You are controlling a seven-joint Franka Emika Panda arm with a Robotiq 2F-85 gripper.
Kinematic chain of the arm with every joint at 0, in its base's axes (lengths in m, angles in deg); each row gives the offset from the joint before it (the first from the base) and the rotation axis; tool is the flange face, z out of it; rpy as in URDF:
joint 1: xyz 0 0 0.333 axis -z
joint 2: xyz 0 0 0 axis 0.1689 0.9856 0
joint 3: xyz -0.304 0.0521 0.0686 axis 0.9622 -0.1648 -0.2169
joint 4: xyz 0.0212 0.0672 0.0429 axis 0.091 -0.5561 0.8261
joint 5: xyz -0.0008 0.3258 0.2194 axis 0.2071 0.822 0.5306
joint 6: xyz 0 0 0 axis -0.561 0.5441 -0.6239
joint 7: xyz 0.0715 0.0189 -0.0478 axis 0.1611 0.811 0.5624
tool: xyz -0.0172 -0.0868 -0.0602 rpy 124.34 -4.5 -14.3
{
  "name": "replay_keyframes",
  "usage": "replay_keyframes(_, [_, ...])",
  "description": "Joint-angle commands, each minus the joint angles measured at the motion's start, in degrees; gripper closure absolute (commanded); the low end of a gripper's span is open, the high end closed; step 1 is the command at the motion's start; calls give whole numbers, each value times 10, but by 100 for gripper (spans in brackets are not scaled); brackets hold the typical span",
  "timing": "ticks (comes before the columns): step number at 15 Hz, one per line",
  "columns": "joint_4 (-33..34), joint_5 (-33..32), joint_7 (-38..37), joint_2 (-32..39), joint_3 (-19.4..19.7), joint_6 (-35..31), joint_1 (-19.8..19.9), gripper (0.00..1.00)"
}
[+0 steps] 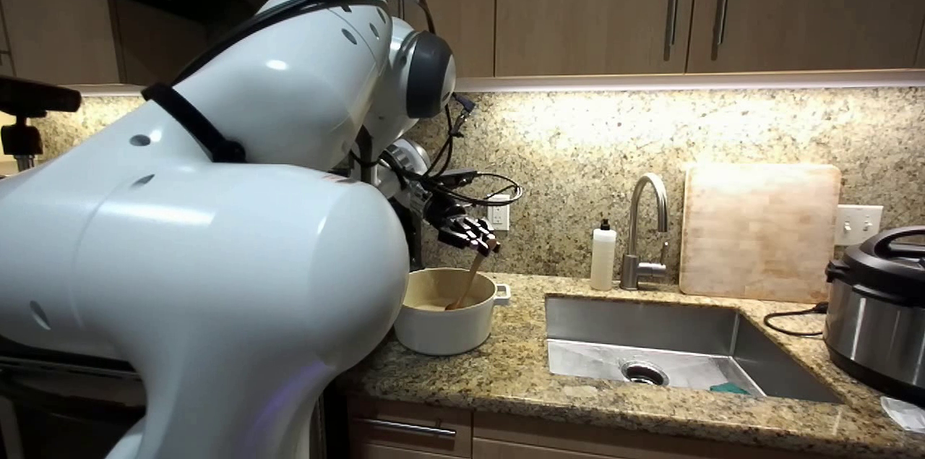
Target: Use the wooden spoon to stir the water in the pot.
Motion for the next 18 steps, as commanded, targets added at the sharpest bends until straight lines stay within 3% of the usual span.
replay_keyframes(1, [-38, -40, 18, -17, 2, 60, -17, 91])
replay_keyframes(5, [-40, -91, 106, 7, -11, 110, -23, 91])
replay_keyframes(12, [-11, -134, 262, 62, -27, 76, -21, 91])
replay_keyframes(14, [-2, -130, 271, 69, -33, 54, -19, 91])
replay_keyframes(18, [38, -77, 190, 72, -34, 9, -9, 91])
